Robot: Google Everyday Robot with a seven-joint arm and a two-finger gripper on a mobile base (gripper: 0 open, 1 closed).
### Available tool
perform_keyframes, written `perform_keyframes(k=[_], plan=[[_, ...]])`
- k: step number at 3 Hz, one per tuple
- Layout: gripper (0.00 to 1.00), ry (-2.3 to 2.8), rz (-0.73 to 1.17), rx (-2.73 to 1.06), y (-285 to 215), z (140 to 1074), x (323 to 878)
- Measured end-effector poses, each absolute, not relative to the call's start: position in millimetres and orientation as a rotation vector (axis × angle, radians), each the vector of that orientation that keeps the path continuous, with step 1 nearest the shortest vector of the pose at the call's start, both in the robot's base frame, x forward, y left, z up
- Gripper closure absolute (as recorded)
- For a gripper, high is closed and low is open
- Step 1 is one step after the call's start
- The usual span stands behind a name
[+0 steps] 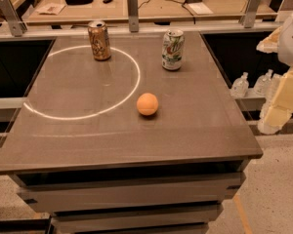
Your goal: Knock 7up can over
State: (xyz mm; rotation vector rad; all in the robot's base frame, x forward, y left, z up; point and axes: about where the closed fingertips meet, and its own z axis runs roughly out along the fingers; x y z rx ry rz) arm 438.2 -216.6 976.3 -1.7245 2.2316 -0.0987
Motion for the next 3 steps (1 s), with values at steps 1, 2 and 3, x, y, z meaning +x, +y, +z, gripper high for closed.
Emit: perform_keyframes(k=[1,2,3], plan=[[0.00,2.232,-0.099,-1.724,-217,976,438],[0.00,2.223,-0.062,-1.696,-218,979,439],[0.00,2.237,0.079,-1.536,-245,969,445]])
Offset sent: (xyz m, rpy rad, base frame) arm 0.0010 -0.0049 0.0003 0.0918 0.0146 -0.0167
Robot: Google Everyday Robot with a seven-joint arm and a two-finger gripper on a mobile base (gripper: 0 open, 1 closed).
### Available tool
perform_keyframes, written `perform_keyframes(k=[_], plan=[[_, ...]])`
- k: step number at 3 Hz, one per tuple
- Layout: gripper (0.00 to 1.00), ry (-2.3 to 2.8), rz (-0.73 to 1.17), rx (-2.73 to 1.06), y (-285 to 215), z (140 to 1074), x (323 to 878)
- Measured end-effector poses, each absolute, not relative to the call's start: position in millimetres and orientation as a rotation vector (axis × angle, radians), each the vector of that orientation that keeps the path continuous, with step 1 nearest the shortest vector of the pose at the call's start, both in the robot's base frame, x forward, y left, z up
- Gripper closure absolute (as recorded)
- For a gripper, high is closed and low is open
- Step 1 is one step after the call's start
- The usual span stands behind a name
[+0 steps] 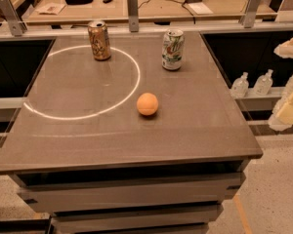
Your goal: Knock 7up can over
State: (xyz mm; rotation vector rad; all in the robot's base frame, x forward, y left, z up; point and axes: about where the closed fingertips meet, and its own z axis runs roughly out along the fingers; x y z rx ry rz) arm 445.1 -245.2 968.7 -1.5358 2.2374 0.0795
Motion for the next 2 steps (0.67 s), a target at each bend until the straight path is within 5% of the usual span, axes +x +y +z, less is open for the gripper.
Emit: perform_keyframes(k=[2], plan=[[0.00,2.092,0.503,-1.112,-276,892,458]])
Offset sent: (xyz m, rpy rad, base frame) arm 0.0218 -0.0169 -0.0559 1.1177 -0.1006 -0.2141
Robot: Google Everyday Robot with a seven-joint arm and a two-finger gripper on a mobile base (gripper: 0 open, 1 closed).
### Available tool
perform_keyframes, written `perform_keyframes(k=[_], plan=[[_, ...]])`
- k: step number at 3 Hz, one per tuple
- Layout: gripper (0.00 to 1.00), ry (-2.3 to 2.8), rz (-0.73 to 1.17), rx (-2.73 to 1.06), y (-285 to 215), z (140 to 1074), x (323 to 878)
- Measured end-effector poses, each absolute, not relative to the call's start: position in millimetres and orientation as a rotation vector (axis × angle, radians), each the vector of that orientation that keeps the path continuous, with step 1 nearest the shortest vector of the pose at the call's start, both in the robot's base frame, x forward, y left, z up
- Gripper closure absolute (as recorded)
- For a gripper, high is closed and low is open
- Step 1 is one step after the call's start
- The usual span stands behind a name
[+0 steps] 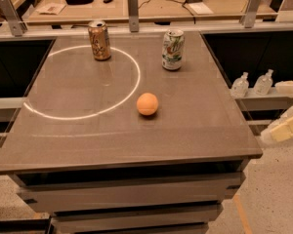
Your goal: Knock 7up can over
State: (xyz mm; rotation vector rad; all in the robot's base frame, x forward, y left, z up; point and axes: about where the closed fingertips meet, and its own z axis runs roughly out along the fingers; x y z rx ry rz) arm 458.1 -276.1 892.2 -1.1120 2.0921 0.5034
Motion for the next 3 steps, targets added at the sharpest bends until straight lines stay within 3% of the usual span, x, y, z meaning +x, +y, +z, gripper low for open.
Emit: perform_keyframes(k=[1,3], plan=[[0.00,1.939,0.662,-0.912,-268,884,470],[0.00,1.748,0.763,-0.692,-268,891,499]])
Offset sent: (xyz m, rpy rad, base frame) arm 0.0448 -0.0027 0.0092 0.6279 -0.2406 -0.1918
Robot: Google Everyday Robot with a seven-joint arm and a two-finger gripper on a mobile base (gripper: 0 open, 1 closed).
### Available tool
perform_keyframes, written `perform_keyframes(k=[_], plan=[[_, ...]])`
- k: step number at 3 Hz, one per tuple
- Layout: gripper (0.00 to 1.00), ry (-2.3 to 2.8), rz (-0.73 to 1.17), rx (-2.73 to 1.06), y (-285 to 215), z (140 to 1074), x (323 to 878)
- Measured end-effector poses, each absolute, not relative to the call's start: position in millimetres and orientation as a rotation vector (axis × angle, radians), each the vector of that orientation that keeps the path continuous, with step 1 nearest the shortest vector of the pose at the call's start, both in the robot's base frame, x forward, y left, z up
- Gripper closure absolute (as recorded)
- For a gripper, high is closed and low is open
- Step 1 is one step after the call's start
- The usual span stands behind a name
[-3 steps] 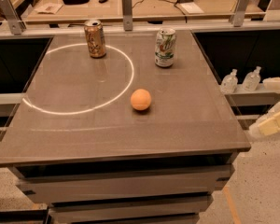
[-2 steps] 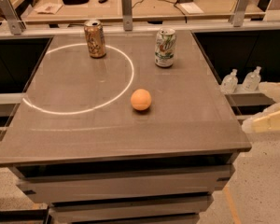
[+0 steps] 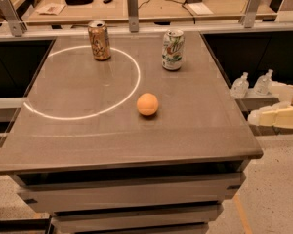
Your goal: Knock 7up can over
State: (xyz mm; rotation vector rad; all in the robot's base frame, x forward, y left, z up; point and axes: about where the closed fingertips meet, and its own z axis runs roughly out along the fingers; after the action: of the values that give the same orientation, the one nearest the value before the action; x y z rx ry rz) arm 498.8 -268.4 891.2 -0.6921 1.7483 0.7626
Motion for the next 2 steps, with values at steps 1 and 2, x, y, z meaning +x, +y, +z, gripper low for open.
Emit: perform_keyframes(k=[1,2], plan=[[0.00,1.748,0.763,-0.692,-268.3,891.2,498.9],[0.00,1.737,0.766,-0.673,-264.1,890.2,508.6]])
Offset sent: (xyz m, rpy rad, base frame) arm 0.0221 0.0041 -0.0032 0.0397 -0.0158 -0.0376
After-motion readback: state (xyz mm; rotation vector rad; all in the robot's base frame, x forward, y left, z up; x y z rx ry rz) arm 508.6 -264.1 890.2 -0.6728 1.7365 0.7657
